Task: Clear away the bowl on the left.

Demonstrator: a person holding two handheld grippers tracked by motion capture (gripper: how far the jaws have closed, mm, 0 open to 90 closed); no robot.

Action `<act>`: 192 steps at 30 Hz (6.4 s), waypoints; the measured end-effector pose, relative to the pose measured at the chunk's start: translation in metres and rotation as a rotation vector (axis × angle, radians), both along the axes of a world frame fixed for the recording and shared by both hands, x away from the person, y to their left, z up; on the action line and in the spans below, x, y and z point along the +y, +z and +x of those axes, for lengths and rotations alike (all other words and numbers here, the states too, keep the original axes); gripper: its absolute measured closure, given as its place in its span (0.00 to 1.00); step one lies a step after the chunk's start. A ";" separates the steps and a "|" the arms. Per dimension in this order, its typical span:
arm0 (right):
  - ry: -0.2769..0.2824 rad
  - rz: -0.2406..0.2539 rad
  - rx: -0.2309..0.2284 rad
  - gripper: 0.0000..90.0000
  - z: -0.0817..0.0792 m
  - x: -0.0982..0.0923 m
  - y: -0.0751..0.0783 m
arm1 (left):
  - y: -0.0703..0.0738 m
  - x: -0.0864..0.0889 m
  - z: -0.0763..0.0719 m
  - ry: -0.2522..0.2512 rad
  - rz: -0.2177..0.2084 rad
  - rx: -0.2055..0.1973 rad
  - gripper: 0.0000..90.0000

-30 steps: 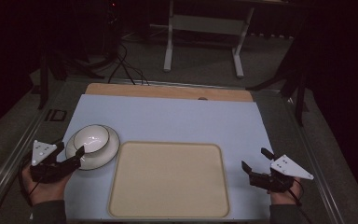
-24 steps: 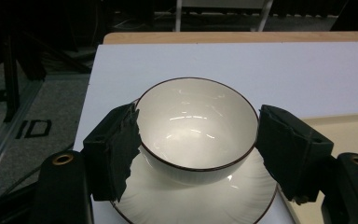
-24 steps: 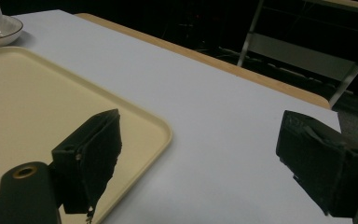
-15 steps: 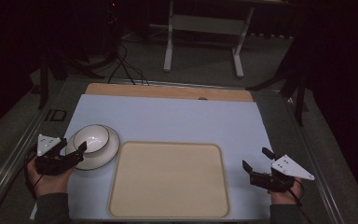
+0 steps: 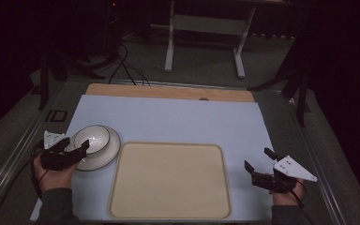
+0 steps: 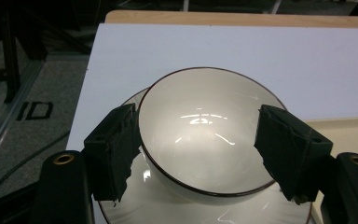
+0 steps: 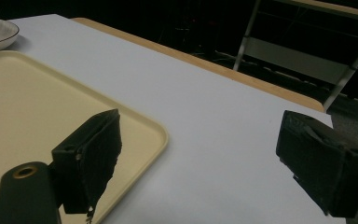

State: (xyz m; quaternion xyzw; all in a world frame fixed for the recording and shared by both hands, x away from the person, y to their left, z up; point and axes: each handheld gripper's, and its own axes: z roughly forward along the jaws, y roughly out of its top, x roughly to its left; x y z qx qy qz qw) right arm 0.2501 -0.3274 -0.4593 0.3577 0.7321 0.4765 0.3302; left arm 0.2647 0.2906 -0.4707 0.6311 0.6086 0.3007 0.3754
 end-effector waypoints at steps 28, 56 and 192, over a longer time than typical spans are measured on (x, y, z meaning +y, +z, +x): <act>-0.018 0.008 -0.022 0.15 -0.002 -0.002 0.002 | -0.019 0.004 0.026 0.022 -0.068 0.114 0.30; -0.033 0.001 -0.040 0.15 -0.004 -0.002 0.003 | -0.038 0.014 0.041 0.040 -0.165 0.251 0.44; -0.076 0.043 -0.073 0.15 -0.004 -0.016 0.007 | 0.015 -0.018 0.018 -0.109 -0.429 0.083 0.89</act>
